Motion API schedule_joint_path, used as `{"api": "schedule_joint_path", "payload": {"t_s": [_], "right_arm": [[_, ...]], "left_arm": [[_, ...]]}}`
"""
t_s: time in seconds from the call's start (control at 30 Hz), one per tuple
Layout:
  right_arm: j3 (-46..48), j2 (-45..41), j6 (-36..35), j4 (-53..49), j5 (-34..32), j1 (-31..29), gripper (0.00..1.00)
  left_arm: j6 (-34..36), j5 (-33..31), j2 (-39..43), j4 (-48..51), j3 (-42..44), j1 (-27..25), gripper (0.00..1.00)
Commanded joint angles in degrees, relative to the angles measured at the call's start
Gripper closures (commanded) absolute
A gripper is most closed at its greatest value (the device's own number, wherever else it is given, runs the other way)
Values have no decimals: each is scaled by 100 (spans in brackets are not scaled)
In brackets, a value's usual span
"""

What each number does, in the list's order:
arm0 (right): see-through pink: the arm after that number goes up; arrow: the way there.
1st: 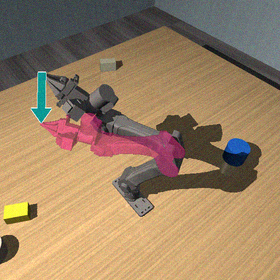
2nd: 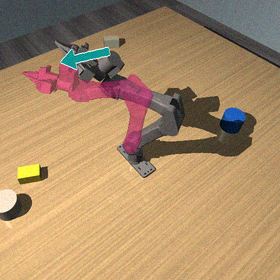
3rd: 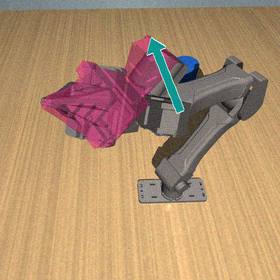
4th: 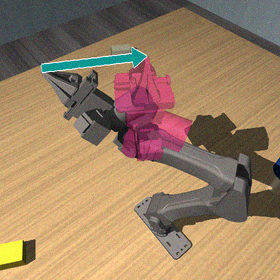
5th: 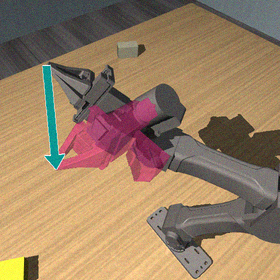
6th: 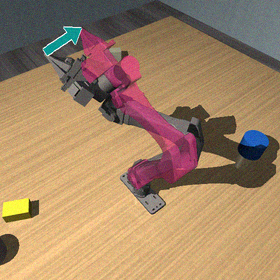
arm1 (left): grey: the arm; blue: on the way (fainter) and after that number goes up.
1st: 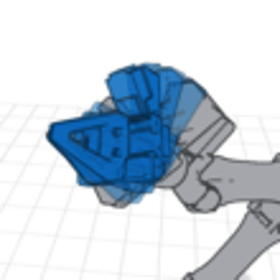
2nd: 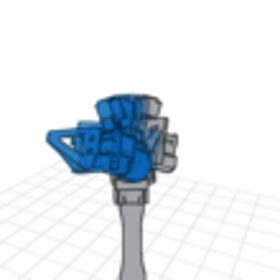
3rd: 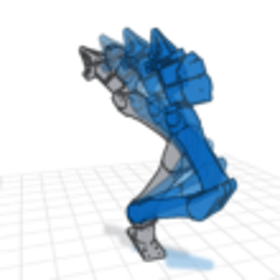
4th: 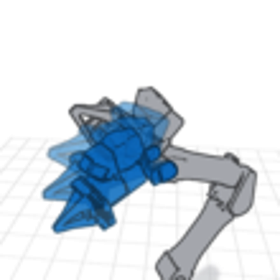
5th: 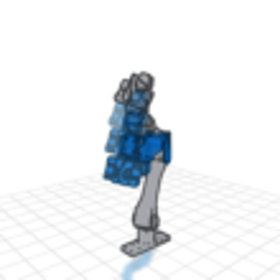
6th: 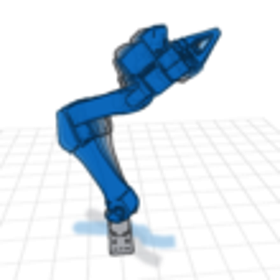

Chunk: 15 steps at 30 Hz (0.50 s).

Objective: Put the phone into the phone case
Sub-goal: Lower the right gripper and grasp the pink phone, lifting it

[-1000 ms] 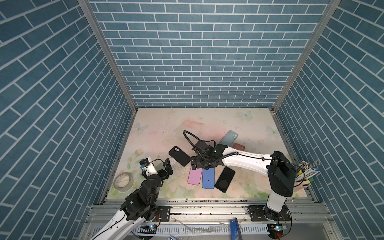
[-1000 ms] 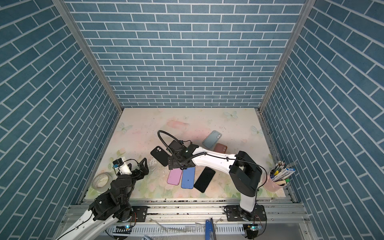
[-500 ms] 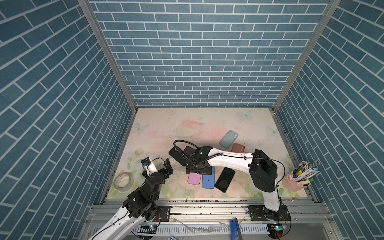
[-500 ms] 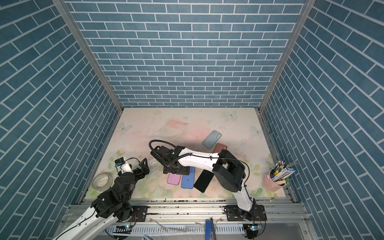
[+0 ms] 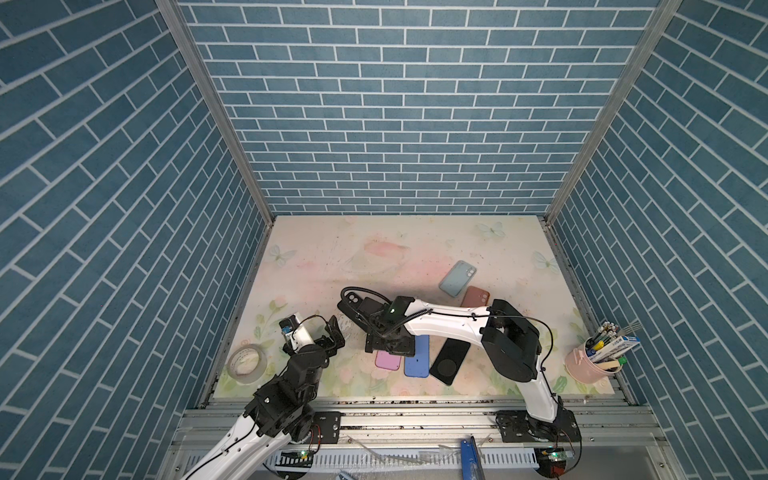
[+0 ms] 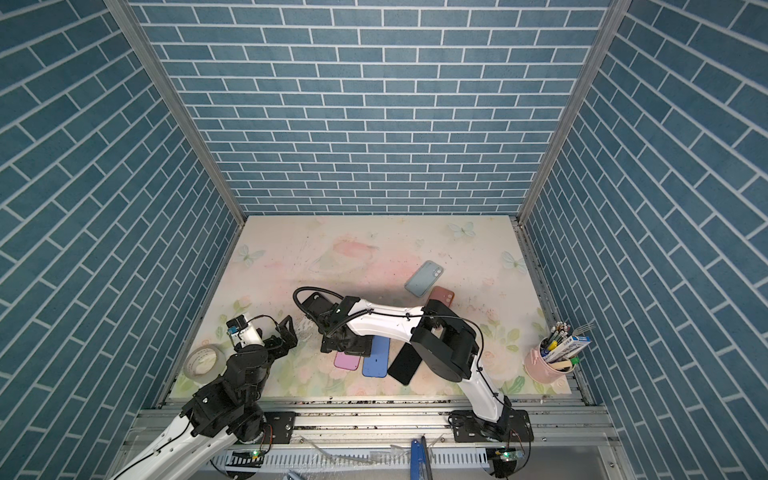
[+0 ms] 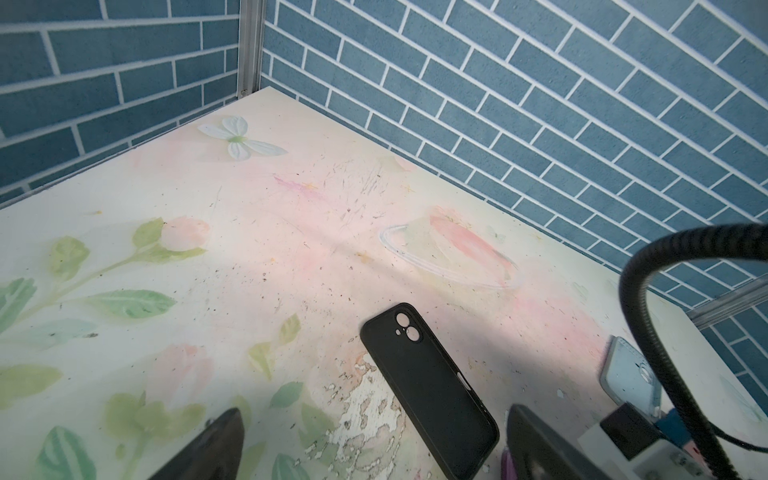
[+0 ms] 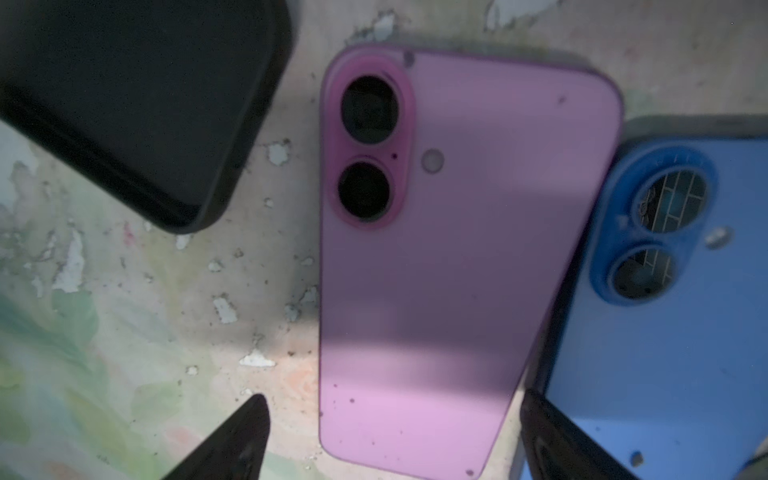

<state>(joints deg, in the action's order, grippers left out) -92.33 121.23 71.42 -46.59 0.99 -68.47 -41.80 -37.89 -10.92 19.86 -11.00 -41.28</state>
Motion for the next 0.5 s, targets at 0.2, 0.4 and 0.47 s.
{"api": "schedule_joint_path", "payload": {"t_s": [0.2,0.4,0.47], "right_arm": [[-212,357,576,-713,-213,-31,9],[-346,401,480,-1061,-498,-52,14],[-372,406,448,-1121,-538,-46,16]], "left_arm": [[-26,19,81,168,-104,58,1],[-38,28,101,185,-102,76,0],[-41,29,99,185,-103,76,0]]}}
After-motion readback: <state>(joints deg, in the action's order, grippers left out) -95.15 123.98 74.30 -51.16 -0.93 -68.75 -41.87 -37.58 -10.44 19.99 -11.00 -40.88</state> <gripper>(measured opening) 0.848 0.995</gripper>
